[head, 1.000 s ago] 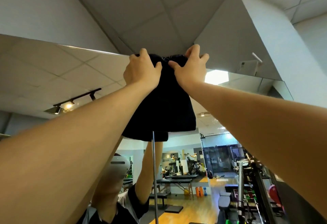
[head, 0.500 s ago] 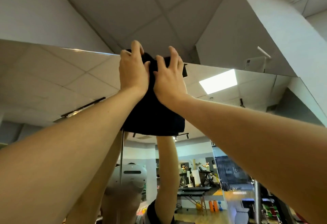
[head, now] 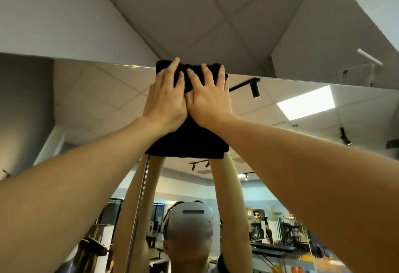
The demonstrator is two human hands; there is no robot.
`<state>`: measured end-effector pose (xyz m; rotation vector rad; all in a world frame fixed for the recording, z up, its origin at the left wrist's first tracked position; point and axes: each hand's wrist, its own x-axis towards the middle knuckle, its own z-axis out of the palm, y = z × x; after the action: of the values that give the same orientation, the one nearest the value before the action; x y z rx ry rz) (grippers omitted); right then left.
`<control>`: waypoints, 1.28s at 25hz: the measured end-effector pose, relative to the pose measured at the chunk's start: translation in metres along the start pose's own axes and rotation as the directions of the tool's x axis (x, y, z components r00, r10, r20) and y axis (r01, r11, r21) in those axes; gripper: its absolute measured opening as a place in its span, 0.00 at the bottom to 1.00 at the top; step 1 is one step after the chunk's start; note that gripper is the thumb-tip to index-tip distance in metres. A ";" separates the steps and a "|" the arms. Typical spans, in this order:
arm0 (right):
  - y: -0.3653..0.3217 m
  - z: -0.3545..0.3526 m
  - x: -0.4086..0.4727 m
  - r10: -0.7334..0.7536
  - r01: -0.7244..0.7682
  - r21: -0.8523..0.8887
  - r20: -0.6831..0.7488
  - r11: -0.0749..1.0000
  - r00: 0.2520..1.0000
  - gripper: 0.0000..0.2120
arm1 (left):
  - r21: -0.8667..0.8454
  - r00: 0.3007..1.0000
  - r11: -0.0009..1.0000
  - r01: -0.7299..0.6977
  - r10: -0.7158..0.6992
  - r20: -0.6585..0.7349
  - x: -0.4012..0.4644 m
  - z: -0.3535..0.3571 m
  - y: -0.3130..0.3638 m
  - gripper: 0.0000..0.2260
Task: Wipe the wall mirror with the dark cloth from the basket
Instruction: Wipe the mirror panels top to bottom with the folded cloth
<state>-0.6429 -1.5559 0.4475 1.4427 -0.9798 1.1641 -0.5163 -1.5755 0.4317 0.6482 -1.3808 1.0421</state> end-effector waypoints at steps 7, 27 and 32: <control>0.011 0.002 0.019 0.015 -0.015 0.028 -0.010 0.999 1.000 0.26 | -0.025 0.994 0.995 0.099 -0.098 0.039 0.022 0.014 -0.005 0.24; 0.054 -0.013 0.007 0.008 -0.008 0.013 -0.037 1.000 0.999 0.25 | -0.034 0.998 0.998 0.060 -0.059 0.034 0.037 0.035 0.036 0.24; 0.095 -0.023 0.001 0.010 -0.010 -0.012 -0.032 1.000 0.999 0.28 | -0.055 0.997 0.996 0.073 -0.071 0.043 0.040 0.049 0.079 0.24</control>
<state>-0.7384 -1.5503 0.4685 1.4066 -0.9711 1.1831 -0.6128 -1.5754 0.4613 0.6763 -1.4069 0.9340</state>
